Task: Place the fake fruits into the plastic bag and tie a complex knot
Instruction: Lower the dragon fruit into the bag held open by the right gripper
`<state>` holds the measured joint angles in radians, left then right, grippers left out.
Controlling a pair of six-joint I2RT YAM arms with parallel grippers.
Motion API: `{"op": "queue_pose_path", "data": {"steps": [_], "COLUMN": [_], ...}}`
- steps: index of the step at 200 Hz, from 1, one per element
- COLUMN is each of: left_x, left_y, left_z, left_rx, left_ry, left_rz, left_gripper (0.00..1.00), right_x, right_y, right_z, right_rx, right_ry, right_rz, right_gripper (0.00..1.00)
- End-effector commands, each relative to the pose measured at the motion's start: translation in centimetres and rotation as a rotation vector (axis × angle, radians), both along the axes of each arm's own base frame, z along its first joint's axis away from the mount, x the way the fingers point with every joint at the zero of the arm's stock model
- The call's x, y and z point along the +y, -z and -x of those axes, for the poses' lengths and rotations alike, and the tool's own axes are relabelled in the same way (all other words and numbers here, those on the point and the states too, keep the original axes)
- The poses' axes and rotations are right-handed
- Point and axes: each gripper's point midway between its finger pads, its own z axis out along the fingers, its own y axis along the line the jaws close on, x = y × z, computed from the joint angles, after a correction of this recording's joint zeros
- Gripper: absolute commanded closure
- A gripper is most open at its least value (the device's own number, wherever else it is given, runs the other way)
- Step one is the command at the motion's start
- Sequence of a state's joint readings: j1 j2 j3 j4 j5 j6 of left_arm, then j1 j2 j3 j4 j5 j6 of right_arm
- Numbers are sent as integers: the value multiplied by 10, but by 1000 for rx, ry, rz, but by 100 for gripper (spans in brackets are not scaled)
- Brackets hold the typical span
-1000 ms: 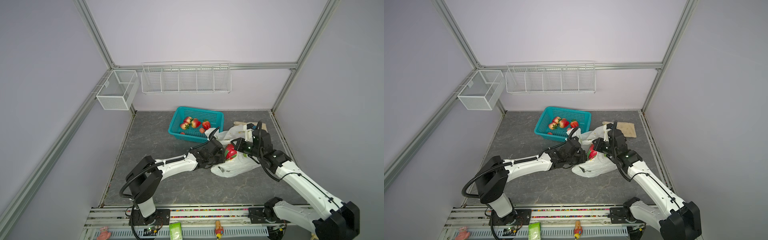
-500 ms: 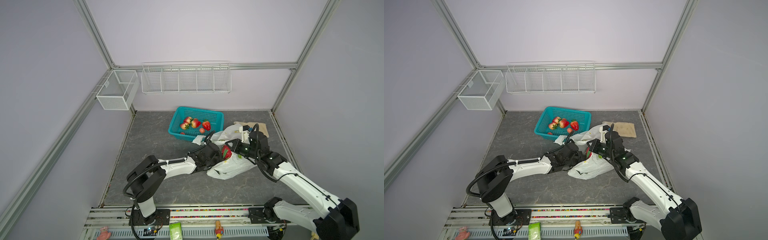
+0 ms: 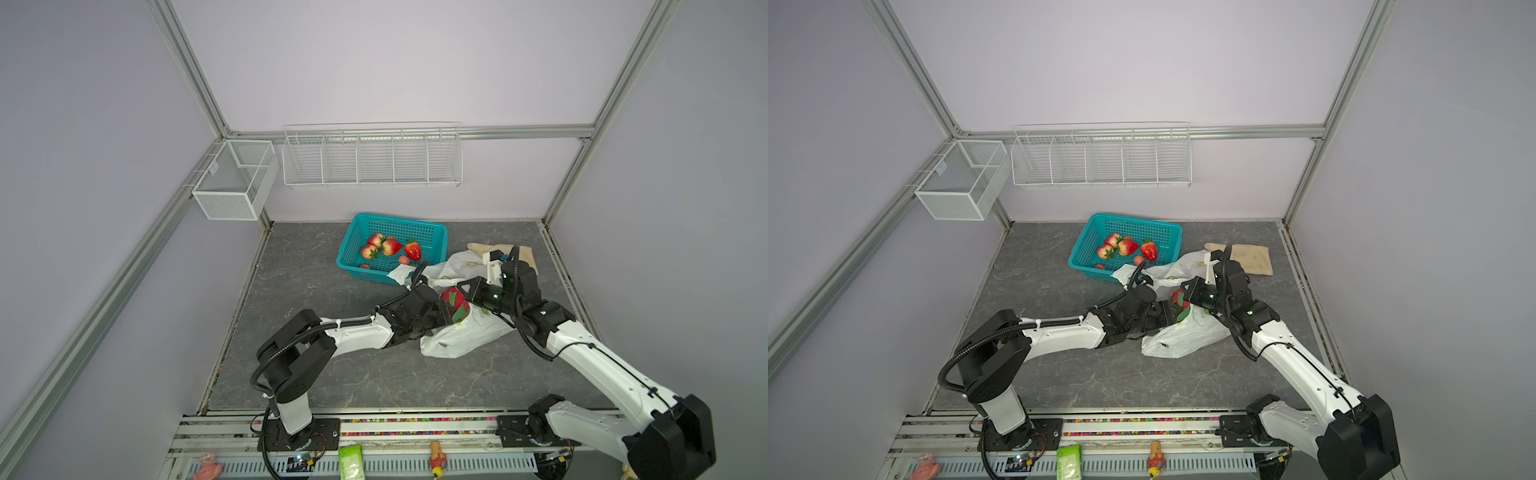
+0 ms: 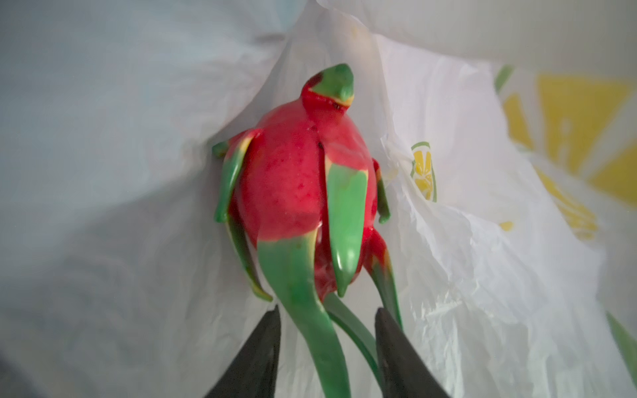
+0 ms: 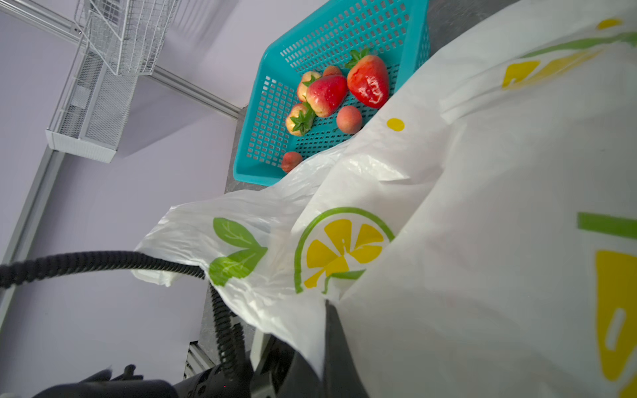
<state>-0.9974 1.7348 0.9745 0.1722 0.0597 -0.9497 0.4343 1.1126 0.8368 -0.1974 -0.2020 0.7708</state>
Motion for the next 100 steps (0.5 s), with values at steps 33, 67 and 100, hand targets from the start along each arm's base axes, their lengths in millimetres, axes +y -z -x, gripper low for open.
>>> {"op": "queue_pose_path", "data": {"steps": [33,67,100], "left_x": [25,53,50], "left_y": [-21,-9,1], "left_z": [36,23,6], "left_rx": [-138,-153,-123], "left_ry": [199,78,31], "left_rz": [2,-74,-38], "left_gripper": [43,37,35], "right_x": [-16,-18,-20], "right_y": [-8,-16,-16], "right_z": [-4,-8,-8], "right_rx": [-3,-18,-16], "right_ry": [-11,-2,7], "right_rz": [-21,-31,-25], "right_gripper": [94,94,94]}}
